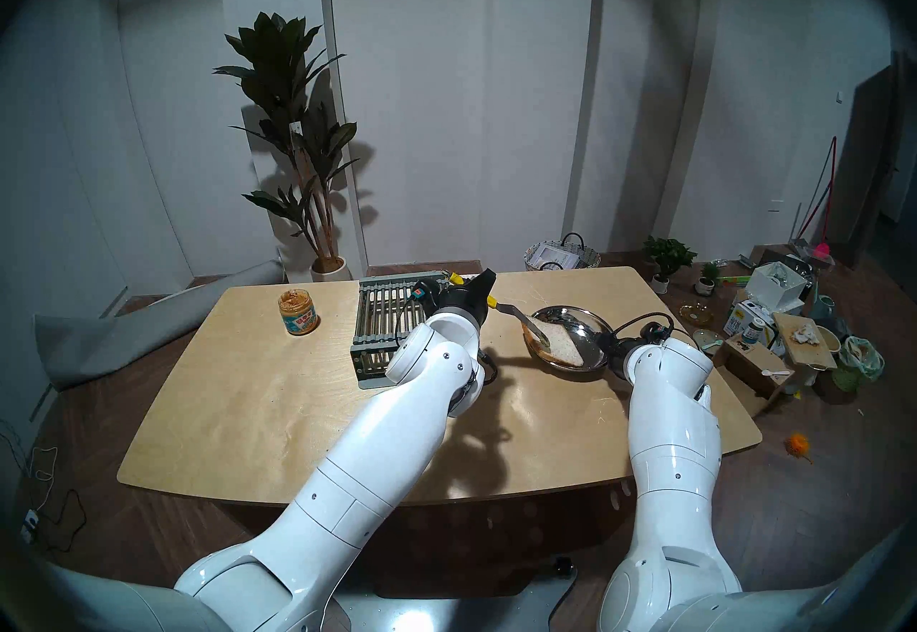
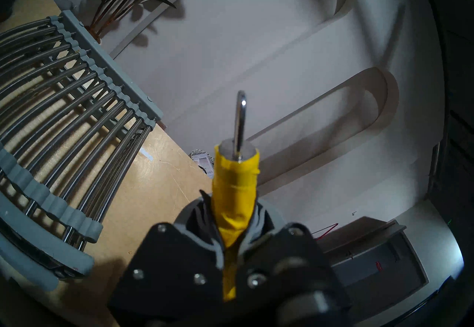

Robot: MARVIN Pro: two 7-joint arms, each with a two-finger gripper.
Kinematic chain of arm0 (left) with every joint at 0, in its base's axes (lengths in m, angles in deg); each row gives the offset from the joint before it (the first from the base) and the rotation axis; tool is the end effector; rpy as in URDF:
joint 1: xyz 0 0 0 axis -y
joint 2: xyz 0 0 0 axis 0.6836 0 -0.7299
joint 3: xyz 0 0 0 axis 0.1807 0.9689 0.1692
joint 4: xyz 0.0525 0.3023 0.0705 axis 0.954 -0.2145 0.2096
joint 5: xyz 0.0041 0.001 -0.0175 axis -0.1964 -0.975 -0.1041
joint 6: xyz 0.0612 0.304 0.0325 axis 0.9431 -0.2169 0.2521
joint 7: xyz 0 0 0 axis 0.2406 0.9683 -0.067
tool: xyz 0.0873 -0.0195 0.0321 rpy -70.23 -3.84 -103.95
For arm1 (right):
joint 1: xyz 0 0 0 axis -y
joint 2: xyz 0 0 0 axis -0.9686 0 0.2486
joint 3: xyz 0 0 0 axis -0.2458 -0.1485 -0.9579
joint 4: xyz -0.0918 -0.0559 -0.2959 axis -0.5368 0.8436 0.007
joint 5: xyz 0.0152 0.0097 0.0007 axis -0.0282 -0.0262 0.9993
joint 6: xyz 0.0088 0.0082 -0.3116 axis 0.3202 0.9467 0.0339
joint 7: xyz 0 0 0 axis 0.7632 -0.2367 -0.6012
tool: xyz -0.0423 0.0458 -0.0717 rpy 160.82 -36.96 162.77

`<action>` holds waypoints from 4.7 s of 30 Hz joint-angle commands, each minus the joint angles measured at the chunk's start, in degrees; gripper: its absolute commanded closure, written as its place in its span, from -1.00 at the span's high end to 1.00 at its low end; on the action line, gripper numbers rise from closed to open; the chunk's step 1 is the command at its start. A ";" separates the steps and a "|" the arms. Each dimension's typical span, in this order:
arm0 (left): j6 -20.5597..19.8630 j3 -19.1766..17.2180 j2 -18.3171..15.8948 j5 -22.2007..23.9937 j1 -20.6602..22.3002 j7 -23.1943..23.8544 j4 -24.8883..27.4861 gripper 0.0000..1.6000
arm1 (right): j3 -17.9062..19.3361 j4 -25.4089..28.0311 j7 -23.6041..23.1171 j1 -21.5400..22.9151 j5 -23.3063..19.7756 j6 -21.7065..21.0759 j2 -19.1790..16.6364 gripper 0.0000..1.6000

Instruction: Spread peanut butter over the slice of bread with the knife

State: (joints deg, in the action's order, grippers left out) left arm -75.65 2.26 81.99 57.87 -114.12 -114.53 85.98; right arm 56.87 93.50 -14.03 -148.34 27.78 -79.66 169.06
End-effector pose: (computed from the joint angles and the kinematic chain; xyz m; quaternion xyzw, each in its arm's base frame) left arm 0.4653 -0.2349 -0.2631 0.7180 0.2830 0.5205 0.3654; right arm 0.4684 -0.1590 -0.3617 -0.8397 0.2983 -0.4395 0.1127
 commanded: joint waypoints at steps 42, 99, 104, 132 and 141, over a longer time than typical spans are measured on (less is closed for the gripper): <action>5.14 1.02 8.61 5.67 13.56 13.09 -22.56 -1.00 | -0.12 -1.66 0.21 -0.24 -0.92 2.60 -0.38 -1.00; 5.33 0.48 6.72 3.78 15.67 11.01 -30.66 -1.00 | -0.21 -0.08 0.82 -0.56 -1.25 1.67 -0.06 -1.00; 4.93 0.76 6.45 3.83 15.42 10.06 -29.74 -1.00 | -0.22 -0.75 0.84 -0.06 -1.33 1.92 -0.16 -1.00; 5.67 2.27 6.53 2.45 17.04 3.99 -29.78 -1.00 | 1.21 -7.48 0.26 2.90 -2.08 4.20 -2.52 -1.00; 5.55 2.41 7.09 2.33 17.01 4.23 -30.06 -1.00 | 2.13 -8.54 0.03 3.19 -2.56 4.27 -3.44 -1.00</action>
State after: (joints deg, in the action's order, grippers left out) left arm -70.18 4.71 88.40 60.20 -98.53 -110.95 55.06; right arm 57.92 86.04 -14.33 -144.49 25.15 -75.19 166.87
